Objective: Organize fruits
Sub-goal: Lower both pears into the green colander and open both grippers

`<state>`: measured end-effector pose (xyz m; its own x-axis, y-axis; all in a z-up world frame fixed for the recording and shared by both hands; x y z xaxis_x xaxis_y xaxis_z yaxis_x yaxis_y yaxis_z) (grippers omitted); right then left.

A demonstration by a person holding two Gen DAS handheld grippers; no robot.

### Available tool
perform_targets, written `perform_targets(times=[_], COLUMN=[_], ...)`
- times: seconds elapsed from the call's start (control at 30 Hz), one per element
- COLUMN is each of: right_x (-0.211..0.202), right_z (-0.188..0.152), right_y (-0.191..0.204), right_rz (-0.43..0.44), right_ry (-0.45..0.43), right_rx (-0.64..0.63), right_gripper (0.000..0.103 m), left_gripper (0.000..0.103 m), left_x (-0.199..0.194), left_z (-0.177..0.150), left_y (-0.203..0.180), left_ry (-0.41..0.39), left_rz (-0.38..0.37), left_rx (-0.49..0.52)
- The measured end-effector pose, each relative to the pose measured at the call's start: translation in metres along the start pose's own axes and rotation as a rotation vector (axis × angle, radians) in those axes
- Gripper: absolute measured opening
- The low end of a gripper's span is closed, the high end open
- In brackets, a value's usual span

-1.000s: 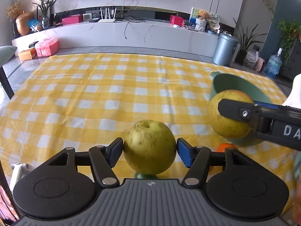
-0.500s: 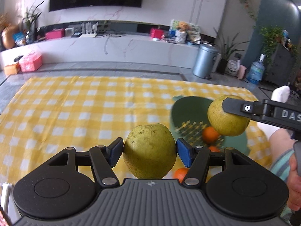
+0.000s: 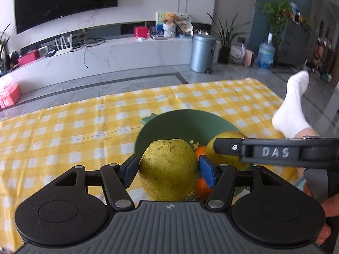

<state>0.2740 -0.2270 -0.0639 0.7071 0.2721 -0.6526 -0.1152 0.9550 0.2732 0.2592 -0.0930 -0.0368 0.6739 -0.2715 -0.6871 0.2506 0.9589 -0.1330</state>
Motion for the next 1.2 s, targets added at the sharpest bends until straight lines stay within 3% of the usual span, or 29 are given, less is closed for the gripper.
perform_targets(times=[0.57, 0.9, 1.2], right_x=[0.034, 0.043, 0.047], right_z=[0.003, 0.001, 0.001], right_y=[-0.007, -0.005, -0.010], right_rz=[-0.042, -0.050, -0.066], right_ry=[0.071, 0.094, 0.095], right_rx=[0.000, -0.015, -0.013], right_gripper=[0.059, 0.059, 0.059], left_gripper=[0.070, 0.071, 0.075], left_x=[0.061, 0.075, 0.066], left_z=[-0.020, -0.025, -0.020], left_y=[-0.013, -0.007, -0.004], left_ry=[0.179, 0.245, 0.187], left_rz=[0.003, -0.035, -0.033], left_rx=[0.245, 0.192, 0.153])
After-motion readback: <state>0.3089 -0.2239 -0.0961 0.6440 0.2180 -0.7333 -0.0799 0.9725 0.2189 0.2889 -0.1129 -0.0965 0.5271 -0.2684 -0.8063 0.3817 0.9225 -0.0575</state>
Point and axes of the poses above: each gripper's, at about its wrist camera, not at the fingertips, and x roughly the way its jaws point, y to its left, z to its top, the point moved 10 cm from there along x, roughly the way its jaws point, and after that the axes turned 8 degrees about -x, right-handed, at the moved point
